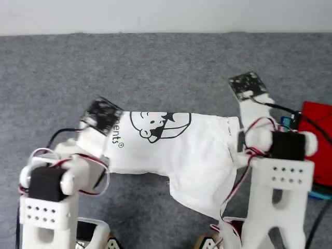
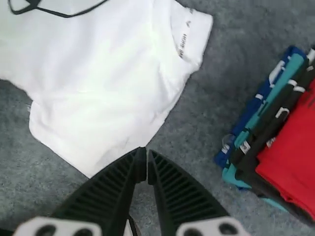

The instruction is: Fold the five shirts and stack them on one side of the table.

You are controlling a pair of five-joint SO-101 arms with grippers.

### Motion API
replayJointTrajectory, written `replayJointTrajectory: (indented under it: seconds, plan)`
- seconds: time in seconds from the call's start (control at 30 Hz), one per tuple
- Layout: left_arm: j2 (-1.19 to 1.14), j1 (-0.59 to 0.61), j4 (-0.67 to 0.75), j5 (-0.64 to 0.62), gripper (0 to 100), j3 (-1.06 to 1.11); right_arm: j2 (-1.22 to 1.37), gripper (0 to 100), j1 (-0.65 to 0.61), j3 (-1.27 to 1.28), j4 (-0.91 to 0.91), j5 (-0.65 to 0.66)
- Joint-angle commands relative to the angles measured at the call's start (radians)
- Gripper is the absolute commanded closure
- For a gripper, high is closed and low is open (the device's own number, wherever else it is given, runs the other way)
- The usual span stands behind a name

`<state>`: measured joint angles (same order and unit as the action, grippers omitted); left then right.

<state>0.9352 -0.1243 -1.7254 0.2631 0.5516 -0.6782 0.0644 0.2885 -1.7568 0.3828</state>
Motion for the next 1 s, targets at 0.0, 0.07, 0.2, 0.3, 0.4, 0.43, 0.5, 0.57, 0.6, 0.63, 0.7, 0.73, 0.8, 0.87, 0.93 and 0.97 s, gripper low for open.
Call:
replayJointTrajectory:
  seconds: [0.0,0.07,0.2,0.3,0.4,0.43,0.5,0.57,0.6,0.63,0.7,0.73,0.8,0.87,0.93,0.97]
  plan:
    - [-0.029,-0.095,0.003,-0.009,98,-0.035,-0.068,99.0,0.058,0.029,-0.039,0.008]
    - [-0.091,-0.124,0.003,-0.008,98,-0.041,-0.093,99.0,0.077,0.064,-0.038,0.008]
    - [-0.245,-0.199,0.005,-0.008,98,-0.124,-0.128,99.0,0.113,0.106,-0.038,0.008]
    - [-0.35,-0.27,0.002,-0.011,98,-0.231,-0.143,99.0,0.134,0.112,-0.038,0.006]
    - [-0.439,-0.351,0.005,-0.008,98,-0.294,-0.148,99.0,0.156,0.112,-0.038,0.006]
    - [-0.466,-0.382,0.009,-0.006,98,-0.305,-0.148,99.0,0.162,0.112,-0.038,0.006]
    - [-0.523,-0.445,0.018,-0.006,98,-0.32,-0.148,99.0,0.18,0.112,-0.039,0.005]
    - [-0.578,-0.5,0.043,-0.006,98,-0.32,-0.148,99.0,0.205,0.112,-0.039,0.003]
    - [-0.605,-0.52,0.055,-0.006,98,-0.32,-0.148,99.0,0.219,0.112,-0.038,0.003]
    - [-0.631,-0.54,0.071,-0.006,96,-0.32,-0.148,99.0,0.236,0.112,-0.038,0.003]
    - [-0.677,-0.575,0.103,-0.006,92,-0.323,-0.148,99.0,0.274,0.112,-0.038,0.005]
    - [-0.697,-0.594,0.118,-0.006,90,-0.323,-0.148,99.0,0.297,0.112,-0.038,0.006]
    - [-0.733,-0.643,0.143,-0.006,88,-0.323,-0.148,99.0,0.349,0.107,-0.038,0.008]
    - [-0.767,-0.695,0.16,-0.006,88,-0.323,-0.148,99.0,0.4,0.106,-0.038,0.017]
    - [-0.807,-0.741,0.178,-0.006,88,-0.323,-0.15,99.0,0.446,0.106,-0.038,0.051]
    - [-0.83,-0.756,0.186,-0.006,88,-0.323,-0.15,99.0,0.469,0.106,-0.038,0.063]
